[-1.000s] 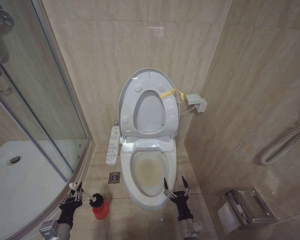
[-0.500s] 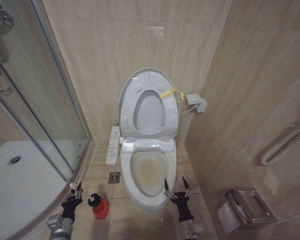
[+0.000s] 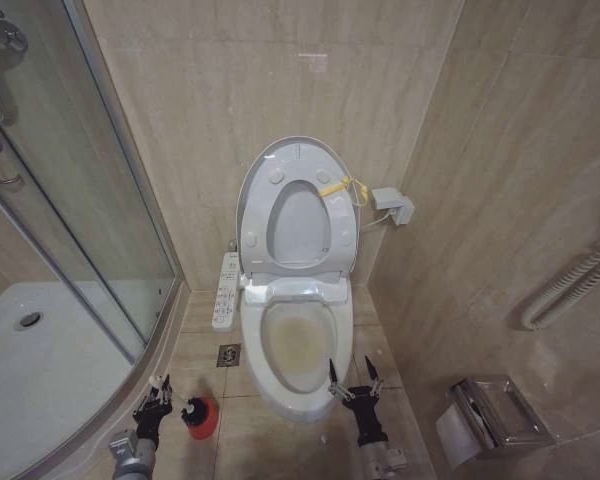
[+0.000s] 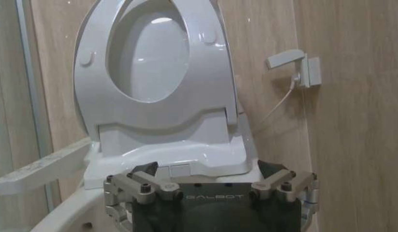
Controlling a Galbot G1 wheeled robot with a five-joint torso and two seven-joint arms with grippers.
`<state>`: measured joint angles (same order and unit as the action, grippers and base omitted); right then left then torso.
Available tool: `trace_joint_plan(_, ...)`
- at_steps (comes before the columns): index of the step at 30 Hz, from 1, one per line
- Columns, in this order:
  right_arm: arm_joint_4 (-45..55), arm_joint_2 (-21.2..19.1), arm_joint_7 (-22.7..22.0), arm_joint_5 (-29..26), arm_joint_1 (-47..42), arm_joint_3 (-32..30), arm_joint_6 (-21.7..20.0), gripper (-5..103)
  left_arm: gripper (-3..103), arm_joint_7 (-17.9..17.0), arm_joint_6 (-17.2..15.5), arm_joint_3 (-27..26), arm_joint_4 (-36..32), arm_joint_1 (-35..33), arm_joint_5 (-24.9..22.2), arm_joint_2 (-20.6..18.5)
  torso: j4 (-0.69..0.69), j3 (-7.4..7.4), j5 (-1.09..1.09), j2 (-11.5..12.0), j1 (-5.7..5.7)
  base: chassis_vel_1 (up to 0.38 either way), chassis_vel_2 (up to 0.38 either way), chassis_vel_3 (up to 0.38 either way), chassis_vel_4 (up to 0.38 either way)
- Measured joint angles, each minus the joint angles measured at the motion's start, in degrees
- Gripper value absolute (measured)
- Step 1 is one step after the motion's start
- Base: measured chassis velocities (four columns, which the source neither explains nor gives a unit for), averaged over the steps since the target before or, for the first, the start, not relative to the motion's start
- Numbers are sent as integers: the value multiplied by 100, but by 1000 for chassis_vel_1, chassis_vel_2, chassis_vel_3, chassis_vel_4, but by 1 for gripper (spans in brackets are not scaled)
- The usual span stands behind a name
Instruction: Open the toilet lid, clean the toilet bowl with a toilet brush, close the toilet lid, and flush.
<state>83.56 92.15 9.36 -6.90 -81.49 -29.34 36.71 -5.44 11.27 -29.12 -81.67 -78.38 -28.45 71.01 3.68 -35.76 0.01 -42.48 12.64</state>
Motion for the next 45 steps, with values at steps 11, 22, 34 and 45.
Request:
trace_joint_plan(11,14,-2,1,-4,3,7,9,100,16,131,52,-11,-140,-110,251,-9,0,0,-2,0,0,0,0,0,0)
trace_joint_plan(22,55,-3,9,-1,-12,18,17,100,70,137,52,-35,-424,-278,270,-24,0,0,-2,0,0,0,0,0,0)
trace_joint_plan(34,86,-2,10,-21,-30,13,26,100,96,138,59,-14,-257,-223,371,74,0,0,-2,0,0,0,0,0,0)
trace_joint_plan(45,61,-1,8,-39,5,13,21,100,100,140,36,10,-425,-220,372,55,0,0,-2,0,0,0,0,0,0)
